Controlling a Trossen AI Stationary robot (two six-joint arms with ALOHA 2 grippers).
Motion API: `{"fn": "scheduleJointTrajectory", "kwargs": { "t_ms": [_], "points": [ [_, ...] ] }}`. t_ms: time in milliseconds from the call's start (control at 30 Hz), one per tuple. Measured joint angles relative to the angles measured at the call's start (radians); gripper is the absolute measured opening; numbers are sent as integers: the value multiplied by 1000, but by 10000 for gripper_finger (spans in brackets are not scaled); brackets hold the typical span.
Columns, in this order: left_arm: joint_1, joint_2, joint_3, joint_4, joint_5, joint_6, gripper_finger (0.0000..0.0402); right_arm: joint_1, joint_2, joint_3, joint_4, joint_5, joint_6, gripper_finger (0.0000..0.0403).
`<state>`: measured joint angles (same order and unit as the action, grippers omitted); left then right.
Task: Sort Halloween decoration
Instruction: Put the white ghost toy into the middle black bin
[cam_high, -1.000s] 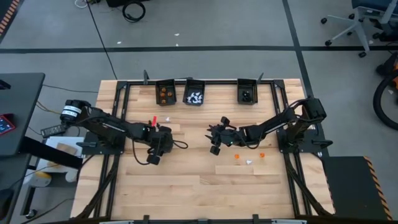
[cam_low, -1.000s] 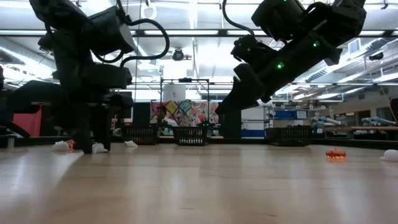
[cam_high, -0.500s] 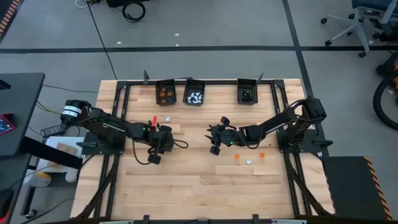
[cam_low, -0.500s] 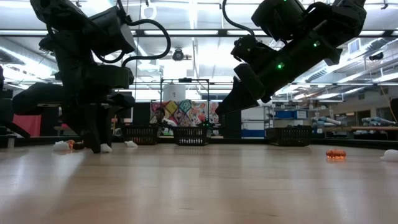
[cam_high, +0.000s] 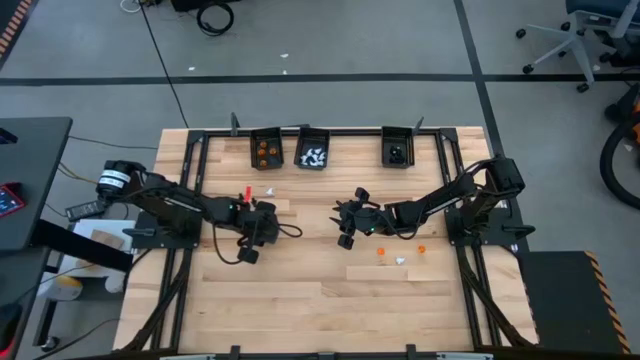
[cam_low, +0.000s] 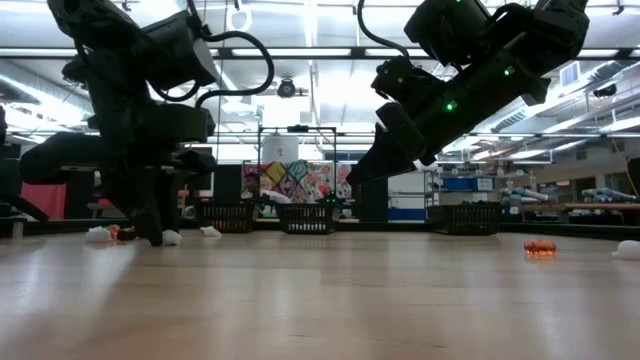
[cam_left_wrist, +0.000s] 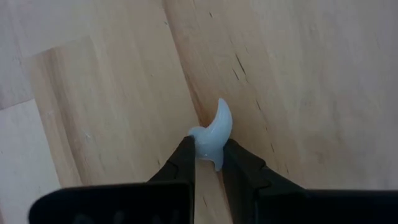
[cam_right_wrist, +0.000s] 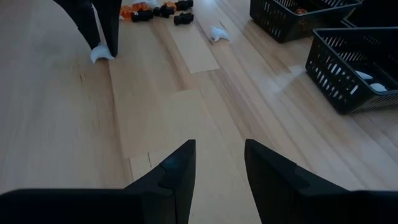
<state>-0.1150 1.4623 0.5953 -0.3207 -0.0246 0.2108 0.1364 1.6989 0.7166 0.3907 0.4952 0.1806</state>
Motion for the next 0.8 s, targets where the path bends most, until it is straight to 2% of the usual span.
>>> {"fn": "scheduleJointTrajectory", "kwargs": {
  "t_ms": [533, 800],
  "points": [
    [0, -45, -3, -4, -21, -9, 43, 0, 0, 0, -1, 0, 0, 143],
    [0, -46, 0, 2, -77, -9, 43, 0, 0, 0, -1, 0, 0, 143]
  ]
}}
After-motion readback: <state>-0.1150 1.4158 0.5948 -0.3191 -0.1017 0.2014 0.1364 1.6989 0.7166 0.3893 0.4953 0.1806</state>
